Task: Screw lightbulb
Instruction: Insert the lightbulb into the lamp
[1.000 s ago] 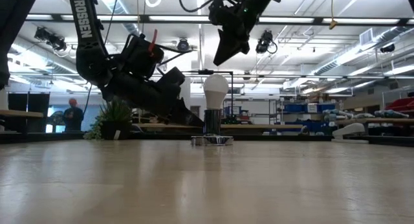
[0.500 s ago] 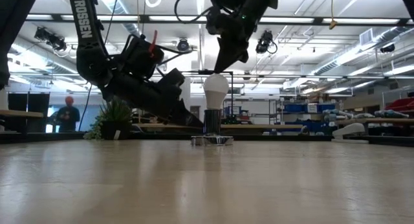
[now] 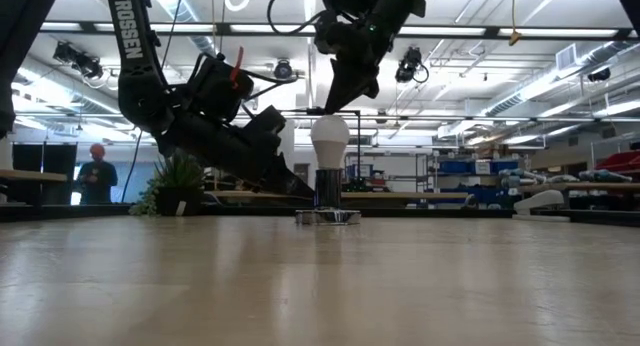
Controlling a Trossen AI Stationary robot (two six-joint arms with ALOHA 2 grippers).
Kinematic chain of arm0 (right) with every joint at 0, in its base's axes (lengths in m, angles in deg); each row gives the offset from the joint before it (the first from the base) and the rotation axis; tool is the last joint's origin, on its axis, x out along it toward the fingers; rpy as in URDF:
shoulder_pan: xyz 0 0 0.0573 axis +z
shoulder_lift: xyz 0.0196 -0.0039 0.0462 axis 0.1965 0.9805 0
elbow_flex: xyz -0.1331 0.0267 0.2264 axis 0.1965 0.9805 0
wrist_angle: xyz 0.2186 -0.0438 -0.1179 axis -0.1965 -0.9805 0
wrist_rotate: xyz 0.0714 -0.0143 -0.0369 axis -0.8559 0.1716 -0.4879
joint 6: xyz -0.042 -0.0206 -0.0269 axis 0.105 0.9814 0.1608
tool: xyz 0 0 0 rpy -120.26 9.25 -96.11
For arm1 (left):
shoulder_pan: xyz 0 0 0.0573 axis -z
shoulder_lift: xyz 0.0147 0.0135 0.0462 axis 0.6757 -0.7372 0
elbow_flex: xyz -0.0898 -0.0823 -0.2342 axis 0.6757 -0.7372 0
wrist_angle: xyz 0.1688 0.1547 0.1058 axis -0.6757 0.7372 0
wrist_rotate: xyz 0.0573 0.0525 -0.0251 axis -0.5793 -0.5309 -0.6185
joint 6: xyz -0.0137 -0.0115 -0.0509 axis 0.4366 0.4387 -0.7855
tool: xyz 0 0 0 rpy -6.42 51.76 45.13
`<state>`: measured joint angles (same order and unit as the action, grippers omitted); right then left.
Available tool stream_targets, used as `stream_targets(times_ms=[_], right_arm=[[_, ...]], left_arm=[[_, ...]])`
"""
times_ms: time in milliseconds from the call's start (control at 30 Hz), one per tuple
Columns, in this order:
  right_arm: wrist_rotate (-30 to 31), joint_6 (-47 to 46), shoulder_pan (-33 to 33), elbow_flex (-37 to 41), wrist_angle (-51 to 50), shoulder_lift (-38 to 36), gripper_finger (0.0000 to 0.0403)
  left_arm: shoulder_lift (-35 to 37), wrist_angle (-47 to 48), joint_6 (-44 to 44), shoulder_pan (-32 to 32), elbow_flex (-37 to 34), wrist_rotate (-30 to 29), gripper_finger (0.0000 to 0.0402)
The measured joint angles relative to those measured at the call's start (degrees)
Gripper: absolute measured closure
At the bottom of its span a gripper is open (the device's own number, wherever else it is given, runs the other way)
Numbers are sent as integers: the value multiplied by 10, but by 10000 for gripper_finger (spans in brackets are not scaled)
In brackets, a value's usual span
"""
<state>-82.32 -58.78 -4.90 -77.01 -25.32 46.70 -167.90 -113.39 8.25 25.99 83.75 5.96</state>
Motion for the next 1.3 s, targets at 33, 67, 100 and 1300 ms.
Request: stream_targets(times_ms=[33,67,100,1300], right_arm=[[0,0,-1,0,1,0,388],[0,0,-2,0,1,0,388],[0,0,-3,0,1,0,389],[8,0,-8,-9,38,2,286]], left_arm=[[0,0,0,0,0,0,401],[0,-1,0,0,0,0,401],[0,0,1,0,0,0,401],[0,5,11,0,0,0,401]])
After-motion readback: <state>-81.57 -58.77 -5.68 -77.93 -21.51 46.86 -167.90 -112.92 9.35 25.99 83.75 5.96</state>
